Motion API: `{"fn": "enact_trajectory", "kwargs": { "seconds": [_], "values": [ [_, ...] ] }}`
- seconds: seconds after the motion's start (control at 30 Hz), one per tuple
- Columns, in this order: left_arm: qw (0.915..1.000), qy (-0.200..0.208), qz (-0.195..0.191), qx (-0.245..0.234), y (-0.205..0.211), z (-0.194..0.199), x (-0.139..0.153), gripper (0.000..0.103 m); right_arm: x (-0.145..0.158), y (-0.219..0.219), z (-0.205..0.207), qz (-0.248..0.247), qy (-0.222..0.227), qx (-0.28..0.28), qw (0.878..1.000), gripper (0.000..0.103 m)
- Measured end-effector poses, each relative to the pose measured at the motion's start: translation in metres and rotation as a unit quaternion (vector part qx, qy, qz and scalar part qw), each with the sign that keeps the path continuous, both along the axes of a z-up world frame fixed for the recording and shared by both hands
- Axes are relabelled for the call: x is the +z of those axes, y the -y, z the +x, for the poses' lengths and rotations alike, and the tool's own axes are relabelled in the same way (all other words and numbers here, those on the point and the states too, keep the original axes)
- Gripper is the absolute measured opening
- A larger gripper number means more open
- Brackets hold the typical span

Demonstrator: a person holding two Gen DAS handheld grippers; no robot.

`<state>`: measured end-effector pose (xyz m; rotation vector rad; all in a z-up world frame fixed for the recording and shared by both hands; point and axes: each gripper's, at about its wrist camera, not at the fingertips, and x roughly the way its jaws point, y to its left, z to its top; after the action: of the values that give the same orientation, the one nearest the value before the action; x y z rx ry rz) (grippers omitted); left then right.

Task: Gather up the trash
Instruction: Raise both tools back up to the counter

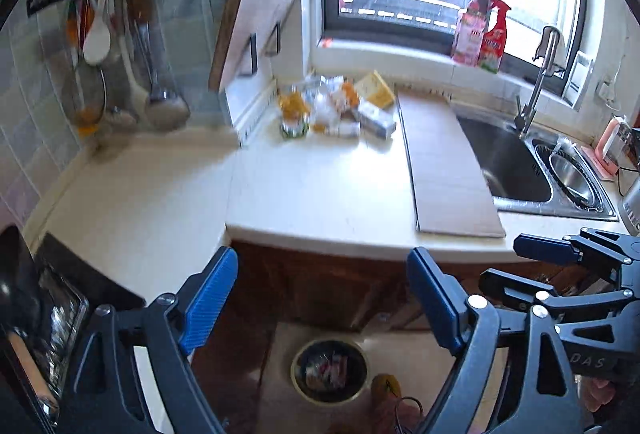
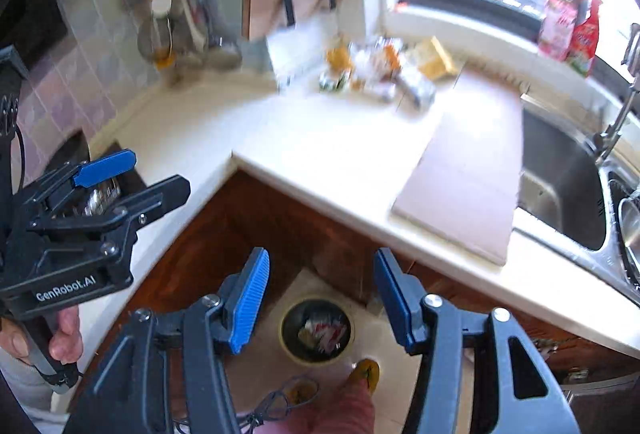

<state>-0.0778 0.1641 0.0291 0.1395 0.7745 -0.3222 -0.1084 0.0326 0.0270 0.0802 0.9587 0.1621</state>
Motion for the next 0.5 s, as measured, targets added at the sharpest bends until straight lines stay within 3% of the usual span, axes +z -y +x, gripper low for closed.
{"fn": "enact_trajectory", "kwargs": {
  "seconds": [0.27, 0.5],
  "values": [
    [0.9974, 0.068, 0.012, -0.019, 0.015, -0.004, 0.056, 0.099, 0.050, 0.032, 0.004, 0.018, 0.050, -0.052, 0.997, 0.055],
    [0.9949, 0.095, 0.027, -0.023, 0.030, 0.011, 0.070, 0.102, 0.070, 0.056, 0.024, 0.012, 0.068, -0.083, 0.994, 0.056]
  ]
}}
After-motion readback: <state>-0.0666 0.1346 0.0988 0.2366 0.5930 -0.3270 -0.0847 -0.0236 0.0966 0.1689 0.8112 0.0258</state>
